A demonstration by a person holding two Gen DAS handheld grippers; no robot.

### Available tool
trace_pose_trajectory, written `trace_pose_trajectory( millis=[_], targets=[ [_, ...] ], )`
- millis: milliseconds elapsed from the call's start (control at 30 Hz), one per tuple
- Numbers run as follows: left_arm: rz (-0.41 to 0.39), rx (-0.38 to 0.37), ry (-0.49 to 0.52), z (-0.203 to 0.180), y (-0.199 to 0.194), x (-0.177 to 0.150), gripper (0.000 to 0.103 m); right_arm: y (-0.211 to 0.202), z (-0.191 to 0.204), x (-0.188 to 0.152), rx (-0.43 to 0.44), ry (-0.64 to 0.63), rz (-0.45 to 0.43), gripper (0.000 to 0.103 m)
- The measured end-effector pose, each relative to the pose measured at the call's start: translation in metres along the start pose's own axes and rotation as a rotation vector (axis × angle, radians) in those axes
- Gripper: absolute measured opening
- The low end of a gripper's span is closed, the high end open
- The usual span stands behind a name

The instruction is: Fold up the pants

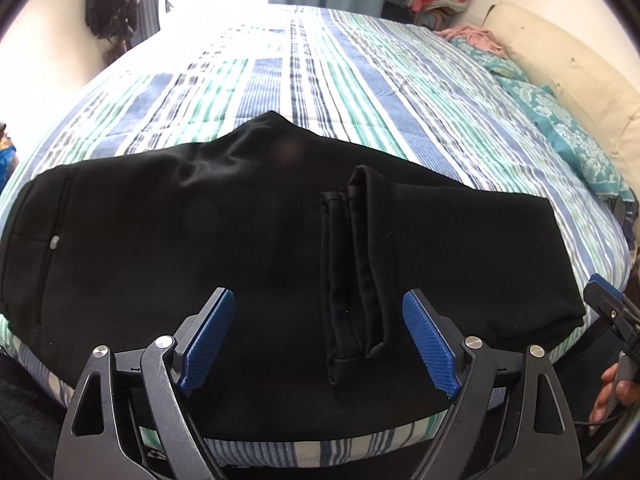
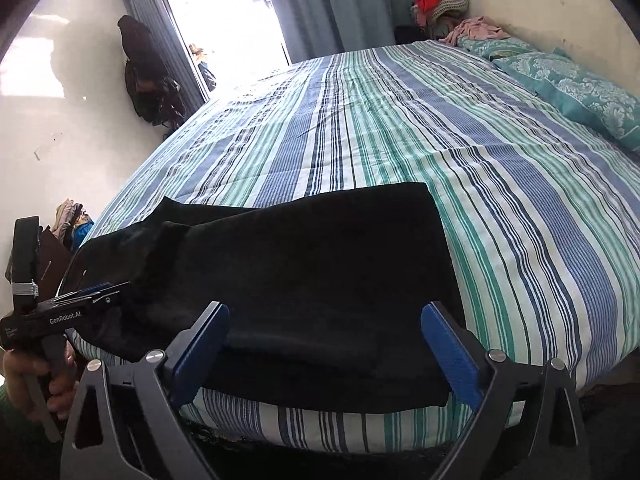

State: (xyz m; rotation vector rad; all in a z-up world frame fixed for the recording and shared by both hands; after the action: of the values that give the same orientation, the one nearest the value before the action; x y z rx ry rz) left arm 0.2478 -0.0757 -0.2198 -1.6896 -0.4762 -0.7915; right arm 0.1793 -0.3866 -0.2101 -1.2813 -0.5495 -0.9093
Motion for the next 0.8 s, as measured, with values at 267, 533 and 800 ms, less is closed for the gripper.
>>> trace_pose_trajectory(
  millis=[267, 533, 800],
  targets=[
    [-0.011, 0.065, 0.045, 0.004, -0.001, -0.001, 0.089, 0.005, 0.018, -0.003, -0.006, -0.092, 0.003, 0.096],
    [-0.022, 0.15, 0.088, 0.009, -0.003, -0.002, 0.091, 0.015, 0.029, -0.011, -0.03, -0.159, 0.041, 0.096],
    [0.079, 0.177, -0.067, 0.05, 0.016, -0.011, 0.095, 0.033, 0.025, -0.022, -0.078, -0.151, 0.12, 0.099]
  ],
)
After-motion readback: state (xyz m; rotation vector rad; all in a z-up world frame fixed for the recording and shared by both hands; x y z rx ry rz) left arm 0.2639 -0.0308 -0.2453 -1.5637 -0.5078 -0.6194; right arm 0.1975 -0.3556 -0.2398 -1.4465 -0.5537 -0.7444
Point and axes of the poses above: each gripper's, at about its wrist camera, not at the fingertips, and y roughly the way its jaws point, z to its left, x to its top, the point moved 2 cm from there along y, roughly the way its jaws point, and after that the axes turned 12 degrees about -z, right-handed, at the moved point
